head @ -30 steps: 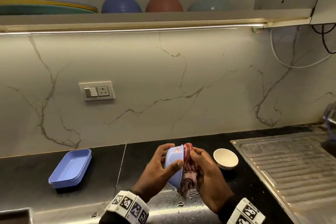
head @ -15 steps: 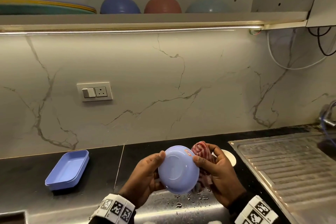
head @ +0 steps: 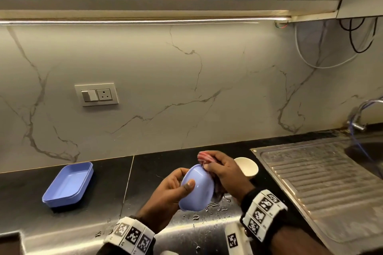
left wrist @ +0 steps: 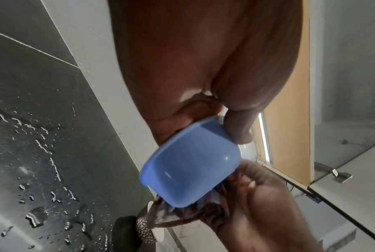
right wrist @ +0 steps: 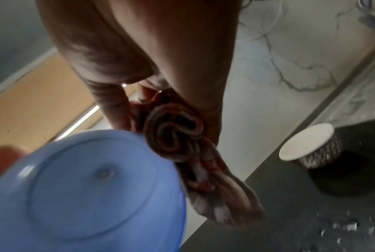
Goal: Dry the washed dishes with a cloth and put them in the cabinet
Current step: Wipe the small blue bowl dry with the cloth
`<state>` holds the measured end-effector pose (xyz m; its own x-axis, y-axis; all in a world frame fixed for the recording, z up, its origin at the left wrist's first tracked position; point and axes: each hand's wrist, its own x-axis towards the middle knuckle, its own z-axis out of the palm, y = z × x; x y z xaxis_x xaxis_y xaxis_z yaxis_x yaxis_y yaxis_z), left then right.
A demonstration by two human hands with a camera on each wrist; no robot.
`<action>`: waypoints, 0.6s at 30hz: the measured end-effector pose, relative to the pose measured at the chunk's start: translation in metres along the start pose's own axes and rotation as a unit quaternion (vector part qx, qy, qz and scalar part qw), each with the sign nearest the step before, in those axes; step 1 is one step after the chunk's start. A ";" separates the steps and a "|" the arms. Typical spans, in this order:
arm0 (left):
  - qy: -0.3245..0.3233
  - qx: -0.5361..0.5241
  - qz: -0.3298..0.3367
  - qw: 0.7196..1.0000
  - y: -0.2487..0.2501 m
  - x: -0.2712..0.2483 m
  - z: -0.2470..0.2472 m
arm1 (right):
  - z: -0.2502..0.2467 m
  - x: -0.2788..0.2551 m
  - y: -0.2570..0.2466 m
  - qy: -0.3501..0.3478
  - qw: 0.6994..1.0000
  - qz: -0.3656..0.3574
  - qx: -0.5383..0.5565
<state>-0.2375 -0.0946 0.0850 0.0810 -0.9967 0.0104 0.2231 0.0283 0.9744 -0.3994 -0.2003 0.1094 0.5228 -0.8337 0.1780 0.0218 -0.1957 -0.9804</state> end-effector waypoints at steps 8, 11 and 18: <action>0.033 0.030 0.016 0.999 -0.002 0.005 0.002 | 0.022 -0.011 0.008 0.035 0.993 -0.100 -0.053; 0.044 0.023 0.014 0.999 -0.003 0.005 0.002 | 0.026 -0.016 0.006 0.019 0.986 -0.145 -0.083; 0.093 -0.027 -0.024 0.995 0.001 0.004 0.015 | 0.019 -0.003 0.005 0.036 0.966 -0.094 -0.237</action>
<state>-0.2510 -0.1000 0.0894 0.2463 -0.9656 -0.0835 0.2832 -0.0107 0.9590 -0.3846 -0.1888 0.1028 0.4857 -0.7911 0.3718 -0.2908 -0.5474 -0.7847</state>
